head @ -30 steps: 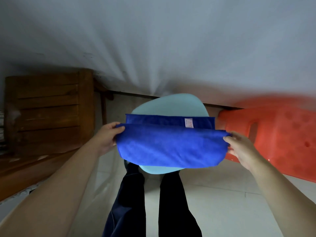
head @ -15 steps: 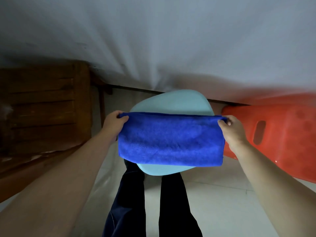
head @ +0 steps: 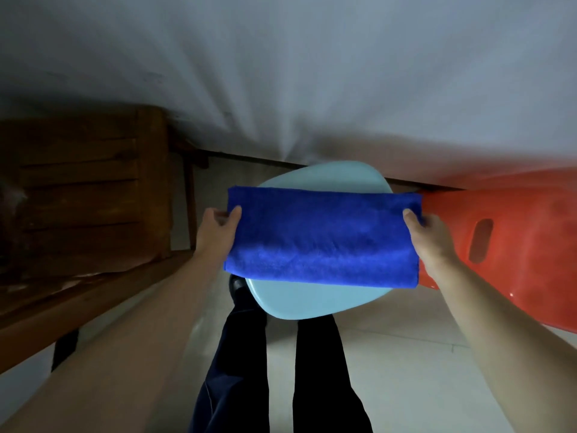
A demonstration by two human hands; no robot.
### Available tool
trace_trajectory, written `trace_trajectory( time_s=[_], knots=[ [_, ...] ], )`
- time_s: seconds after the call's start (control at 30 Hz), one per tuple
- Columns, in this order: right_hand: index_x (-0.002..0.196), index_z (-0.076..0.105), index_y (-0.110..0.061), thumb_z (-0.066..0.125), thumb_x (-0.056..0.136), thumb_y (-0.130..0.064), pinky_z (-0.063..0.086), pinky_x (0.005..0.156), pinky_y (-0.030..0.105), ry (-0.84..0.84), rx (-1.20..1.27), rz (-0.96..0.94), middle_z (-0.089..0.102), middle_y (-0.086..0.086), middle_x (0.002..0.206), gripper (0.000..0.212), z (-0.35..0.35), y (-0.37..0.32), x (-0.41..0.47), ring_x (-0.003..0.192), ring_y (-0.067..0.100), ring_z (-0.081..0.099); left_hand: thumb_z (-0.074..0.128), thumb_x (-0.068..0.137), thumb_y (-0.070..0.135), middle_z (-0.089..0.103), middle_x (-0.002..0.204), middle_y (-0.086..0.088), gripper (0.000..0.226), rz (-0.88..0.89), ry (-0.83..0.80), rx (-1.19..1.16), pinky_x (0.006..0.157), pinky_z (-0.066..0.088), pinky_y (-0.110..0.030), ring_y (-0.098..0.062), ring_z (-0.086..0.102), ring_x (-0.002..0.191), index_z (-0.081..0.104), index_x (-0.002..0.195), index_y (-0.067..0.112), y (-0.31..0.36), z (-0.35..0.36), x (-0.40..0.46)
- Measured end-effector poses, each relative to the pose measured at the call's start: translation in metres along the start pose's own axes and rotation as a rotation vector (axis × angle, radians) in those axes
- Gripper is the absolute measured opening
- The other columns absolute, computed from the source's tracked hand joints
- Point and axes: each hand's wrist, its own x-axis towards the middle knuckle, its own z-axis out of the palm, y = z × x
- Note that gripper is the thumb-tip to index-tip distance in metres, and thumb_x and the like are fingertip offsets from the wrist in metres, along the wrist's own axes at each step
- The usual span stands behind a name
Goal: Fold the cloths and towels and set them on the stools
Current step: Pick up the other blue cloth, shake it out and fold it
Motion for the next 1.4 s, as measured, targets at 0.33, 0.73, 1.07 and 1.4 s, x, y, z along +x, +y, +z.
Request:
trace_trajectory(
  time_s=[0.33, 0.73, 1.07, 1.4],
  knots=[
    [0.119, 0.049, 0.007, 0.041, 0.099, -0.027, 0.04, 0.084, 0.04, 0.09, -0.281, -0.075, 0.058, 0.031, 0.116, 0.04, 0.002, 0.026, -0.02, 0.107, 0.046, 0.054, 0.038, 0.1, 0.036, 0.052, 0.095, -0.006, 0.038, 0.013, 0.057, 0.106, 0.07, 0.039, -0.032, -0.023, 0.051, 0.083, 0.05, 0.112, 0.002, -0.032, 0.023, -0.045],
    [0.087, 0.046, -0.012, 0.051, 0.094, -0.023, 0.031, 0.053, 0.03, 0.001, -0.153, -0.231, 0.049, -0.003, 0.067, 0.014, -0.014, 0.0, -0.056, 0.067, 0.025, 0.048, 0.052, 0.093, 0.039, 0.057, 0.115, -0.001, 0.039, -0.073, -0.111, -0.14, 0.091, 0.05, -0.04, -0.025, 0.058, 0.106, 0.048, 0.126, 0.018, -0.026, 0.0, -0.028],
    [0.112, 0.045, -0.011, 0.049, 0.094, -0.024, 0.041, 0.061, 0.03, -0.19, -0.154, -0.429, 0.057, 0.001, 0.077, 0.023, 0.116, -0.101, -0.14, 0.069, 0.021, 0.054, 0.047, 0.098, 0.026, 0.063, 0.102, -0.002, 0.022, -0.231, -0.357, -0.469, 0.07, 0.05, -0.03, -0.014, 0.059, 0.084, 0.058, 0.113, 0.013, -0.017, -0.016, -0.026],
    [0.119, 0.048, -0.02, 0.047, 0.095, -0.027, 0.052, 0.069, 0.04, -0.399, -0.211, -0.405, 0.06, -0.004, 0.076, 0.026, 0.177, -0.106, -0.143, 0.073, 0.02, 0.062, 0.039, 0.095, 0.054, 0.062, 0.119, -0.004, 0.049, -0.238, -0.414, -0.417, 0.099, 0.046, -0.039, -0.021, 0.058, 0.109, 0.058, 0.122, 0.017, -0.018, -0.022, -0.019]
  ],
)
